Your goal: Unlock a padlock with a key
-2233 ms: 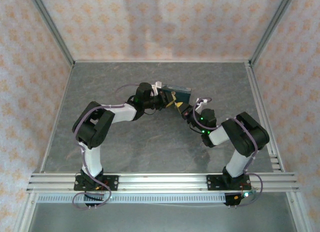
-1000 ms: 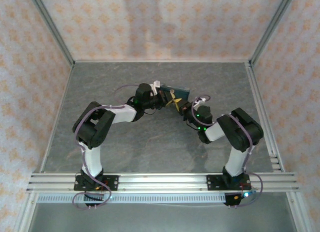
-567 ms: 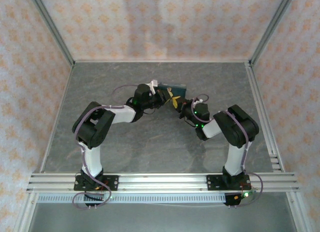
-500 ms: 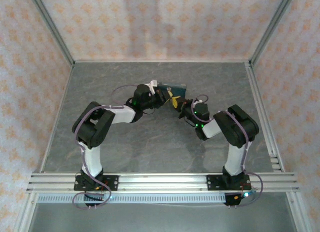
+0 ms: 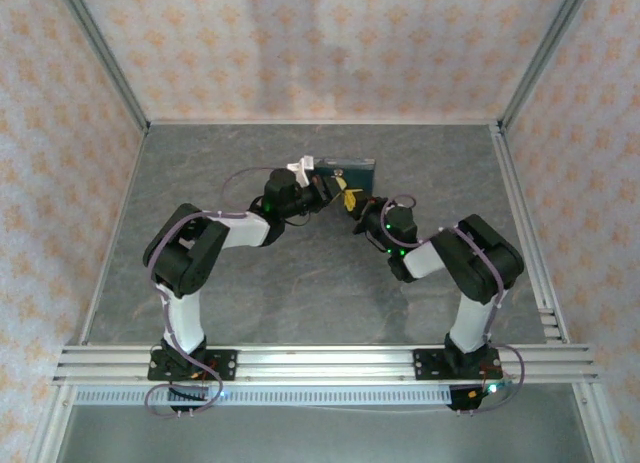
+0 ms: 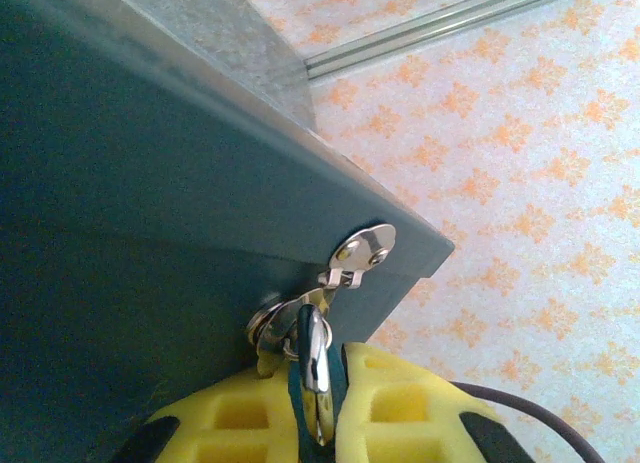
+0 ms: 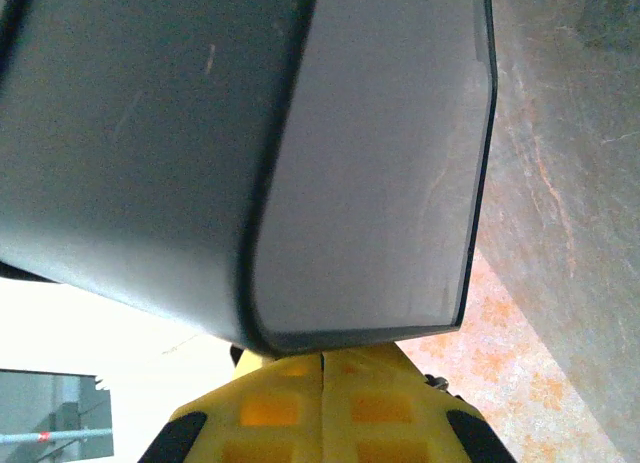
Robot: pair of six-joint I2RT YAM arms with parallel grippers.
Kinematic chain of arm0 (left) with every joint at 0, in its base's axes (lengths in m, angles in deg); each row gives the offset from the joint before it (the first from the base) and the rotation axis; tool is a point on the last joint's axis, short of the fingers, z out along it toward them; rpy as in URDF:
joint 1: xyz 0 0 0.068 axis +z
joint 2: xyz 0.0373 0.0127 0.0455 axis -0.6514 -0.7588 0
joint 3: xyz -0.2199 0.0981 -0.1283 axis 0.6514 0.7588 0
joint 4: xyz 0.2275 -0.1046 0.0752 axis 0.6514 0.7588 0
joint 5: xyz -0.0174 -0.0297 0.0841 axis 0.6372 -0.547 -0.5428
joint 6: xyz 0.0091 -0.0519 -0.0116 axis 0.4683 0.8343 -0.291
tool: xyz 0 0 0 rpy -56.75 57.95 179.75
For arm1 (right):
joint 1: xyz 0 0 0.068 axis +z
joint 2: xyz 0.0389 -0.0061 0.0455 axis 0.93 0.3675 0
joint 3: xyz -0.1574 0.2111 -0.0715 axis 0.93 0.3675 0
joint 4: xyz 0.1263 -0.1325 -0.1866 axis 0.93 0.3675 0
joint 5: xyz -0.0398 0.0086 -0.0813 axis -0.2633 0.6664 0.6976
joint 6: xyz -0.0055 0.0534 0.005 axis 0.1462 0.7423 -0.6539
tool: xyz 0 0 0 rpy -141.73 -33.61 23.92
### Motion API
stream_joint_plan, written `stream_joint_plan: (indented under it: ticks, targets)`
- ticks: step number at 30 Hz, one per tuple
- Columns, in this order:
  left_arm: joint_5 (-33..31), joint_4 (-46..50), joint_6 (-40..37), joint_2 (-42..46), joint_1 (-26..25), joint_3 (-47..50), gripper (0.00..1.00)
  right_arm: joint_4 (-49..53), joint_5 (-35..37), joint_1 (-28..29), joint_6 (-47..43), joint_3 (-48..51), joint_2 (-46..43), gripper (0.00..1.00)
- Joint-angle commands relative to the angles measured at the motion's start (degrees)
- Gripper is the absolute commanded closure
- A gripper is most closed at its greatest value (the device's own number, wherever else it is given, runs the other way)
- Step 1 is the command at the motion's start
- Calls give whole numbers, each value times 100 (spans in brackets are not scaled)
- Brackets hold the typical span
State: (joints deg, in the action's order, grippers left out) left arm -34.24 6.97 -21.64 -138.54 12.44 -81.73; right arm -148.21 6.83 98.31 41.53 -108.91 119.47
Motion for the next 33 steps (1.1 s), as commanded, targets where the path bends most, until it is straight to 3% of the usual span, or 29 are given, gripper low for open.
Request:
stream_joint_plan:
  ticks: [1, 4, 12, 16, 19, 23, 27, 33]
  targets:
    - [1004, -201, -177, 224, -238, 131, 100, -513, 9, 52, 1473, -189, -178, 100]
    - [961, -152, -166, 258, -203, 139, 100, -512, -263, -89, 1104, -158, -66, 83]
    - [917, 174, -245, 330, -114, 73, 100, -406, -806, -512, 228, 257, -228, 69]
    - [932, 304, -289, 321, -82, 28, 100, 474, -1357, -618, -403, 306, -532, 63]
    - [905, 454, -336, 312, -73, -7, 100, 1688, -1703, -628, -1194, 274, -978, 63]
    - [851, 745, -433, 312, -72, -38, 100, 4585, -1834, -648, -2876, -29, -1940, 63]
    - [768, 968, -524, 321, -79, -1, 100, 7277, -1150, -648, -4756, -555, -2921, 63]
    - [755, 1120, -535, 277, -83, -26, 100, 9095, -373, -488, -6853, -1354, -3197, 70]
